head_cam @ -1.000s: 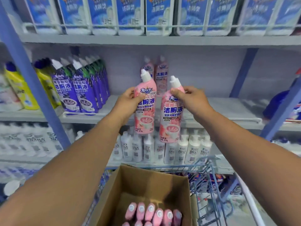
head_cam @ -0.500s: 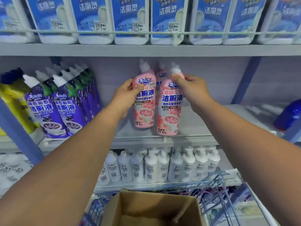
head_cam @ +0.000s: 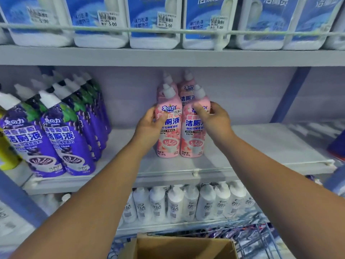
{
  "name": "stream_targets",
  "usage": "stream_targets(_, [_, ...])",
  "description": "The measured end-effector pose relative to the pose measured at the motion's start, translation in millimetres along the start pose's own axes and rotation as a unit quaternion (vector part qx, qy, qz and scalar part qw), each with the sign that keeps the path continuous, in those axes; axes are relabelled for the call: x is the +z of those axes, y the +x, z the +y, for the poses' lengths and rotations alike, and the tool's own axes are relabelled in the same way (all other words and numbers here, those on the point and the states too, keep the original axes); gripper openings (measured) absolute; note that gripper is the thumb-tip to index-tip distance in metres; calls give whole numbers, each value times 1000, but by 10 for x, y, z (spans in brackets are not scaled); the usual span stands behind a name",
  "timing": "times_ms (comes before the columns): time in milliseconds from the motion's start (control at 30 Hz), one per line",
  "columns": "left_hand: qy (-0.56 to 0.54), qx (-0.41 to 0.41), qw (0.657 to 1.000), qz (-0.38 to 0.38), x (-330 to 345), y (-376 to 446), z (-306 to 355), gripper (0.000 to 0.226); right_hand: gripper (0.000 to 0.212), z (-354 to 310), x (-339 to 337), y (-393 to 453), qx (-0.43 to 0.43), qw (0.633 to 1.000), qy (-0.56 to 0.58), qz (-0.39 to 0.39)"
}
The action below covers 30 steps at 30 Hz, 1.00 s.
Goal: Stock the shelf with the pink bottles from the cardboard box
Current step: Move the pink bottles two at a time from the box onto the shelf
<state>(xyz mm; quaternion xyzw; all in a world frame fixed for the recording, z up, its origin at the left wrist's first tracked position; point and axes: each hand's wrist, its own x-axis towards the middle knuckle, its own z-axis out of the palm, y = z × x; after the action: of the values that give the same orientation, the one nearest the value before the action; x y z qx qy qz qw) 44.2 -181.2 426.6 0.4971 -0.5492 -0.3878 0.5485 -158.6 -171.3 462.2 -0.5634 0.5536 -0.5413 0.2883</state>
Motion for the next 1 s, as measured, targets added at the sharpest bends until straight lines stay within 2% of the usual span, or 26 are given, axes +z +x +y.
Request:
stream_targets(67, [59, -5, 998, 32, 44, -104, -64, 41, 30, 177, 36, -95, 5, 1000, 2, -13])
stream_targets(133, [172, -5, 983, 64, 91, -240, -182, 54, 35, 375, 74, -191, 11, 1000, -12, -4])
stream_targets(200, [269, -4, 959, 86, 151, -342, -339, 67, 52, 596, 137, -239, 3, 998, -60, 5])
stream_targets(233, [279, -4, 955, 95, 190, -371, -389, 68, 60, 689, 170, -245, -4, 996, -84, -1])
stream_targets(300, [278, -2, 954, 116, 255, -356, -446, 66, 67, 835, 235, -223, -6, 995, -101, -16])
stream_targets(433, [274, 10, 953, 130, 295, -209, -497, 62, 60, 875, 302, -78, -24, 995, -94, -19])
stream_targets(567, [260, -12, 956, 134, 305, -7, -520, 56, 54, 927, 339, 145, -16, 997, -68, -21])
stream_targets(800, [263, -12, 955, 138, 343, 209, -645, 58, 59, 990, 442, 505, -2, 996, -83, -29])
stream_targets(1000, [264, 3, 951, 159, 398, 320, -690, 52, 54, 988, 518, 724, -8, 995, -89, -41])
